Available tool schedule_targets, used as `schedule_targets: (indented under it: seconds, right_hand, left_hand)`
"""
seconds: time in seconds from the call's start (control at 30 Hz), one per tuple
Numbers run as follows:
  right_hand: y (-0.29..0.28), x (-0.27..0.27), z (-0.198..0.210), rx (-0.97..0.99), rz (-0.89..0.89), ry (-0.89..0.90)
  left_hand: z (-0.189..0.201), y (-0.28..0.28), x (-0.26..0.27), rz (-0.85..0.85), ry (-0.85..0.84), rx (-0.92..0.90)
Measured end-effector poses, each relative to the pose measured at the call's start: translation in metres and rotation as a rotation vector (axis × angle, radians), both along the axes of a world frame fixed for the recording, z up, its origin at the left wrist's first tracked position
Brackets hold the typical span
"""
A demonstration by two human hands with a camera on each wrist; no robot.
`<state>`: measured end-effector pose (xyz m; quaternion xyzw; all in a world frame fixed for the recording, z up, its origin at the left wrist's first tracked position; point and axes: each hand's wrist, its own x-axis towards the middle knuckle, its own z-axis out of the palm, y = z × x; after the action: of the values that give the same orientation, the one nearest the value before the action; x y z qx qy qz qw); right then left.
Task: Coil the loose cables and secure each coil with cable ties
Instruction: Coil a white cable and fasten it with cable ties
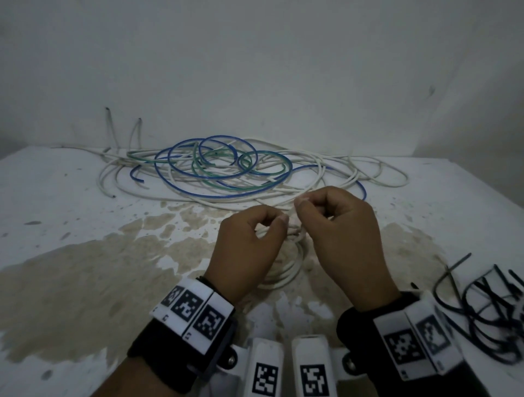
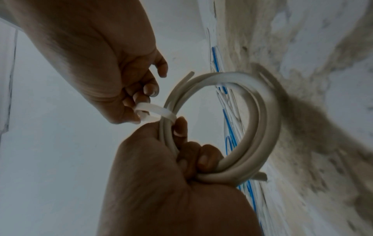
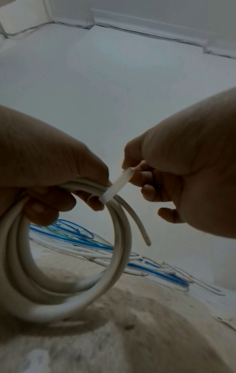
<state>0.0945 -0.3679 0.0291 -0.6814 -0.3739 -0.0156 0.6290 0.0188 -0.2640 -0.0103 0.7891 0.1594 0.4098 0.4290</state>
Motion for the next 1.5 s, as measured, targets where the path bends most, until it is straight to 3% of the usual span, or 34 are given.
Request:
schedule_targets:
  seconds: [0.17, 0.27, 0.53, 0.73, 0.93, 1.2, 1.27, 1.37, 1.5]
  right_hand:
    - [0.003, 0.000, -0.002, -0.048, 0.109, 0.100]
    - [0.000, 0.004, 0.000, -0.088, 0.182, 0.157]
    - [-0.003, 0.008, 0.001, -0.102, 0.154, 0.121]
    - [-0.007, 0.004, 0.006, -0.008, 0.125, 0.147]
    - [0.000, -0.002, -0.001, -0.018, 0.072, 0.134]
    - [-0.002, 0.007, -0.003, -0.195, 0.148, 0.089]
    - [-0.002, 0.008, -0.005, -0.182, 0.122, 0.074]
    - [-0.002, 0.006, -0.004, -0.107, 0.064, 0.053]
    - [-0.003, 0.009, -0.003, -0.056, 0.056, 0.060]
  left_hand:
    - [-0.003, 0.003, -0.001, 0.041, -0.043, -0.004]
    - [-0.004, 0.002, -0.001, 0.065, -0.071, 0.095]
    - [-0.001, -0.002, -0.002, 0.045, -0.091, 0.252]
    - [0.002, -0.005, 0.000, 0.015, -0.093, 0.024]
    - [0.001, 0.000, -0.003, -0.031, -0.039, -0.031]
    - [-0.001, -0.004, -0.001, 0.007, -0.130, 0.187]
    - [-0.003, -0.003, 0.000, -0.005, -0.110, 0.105]
    - [-0.001, -0.002, 0.001, -0.055, -0.073, -0.196]
    - [0.006, -0.005, -0.001, -0.201, -0.064, -0.386]
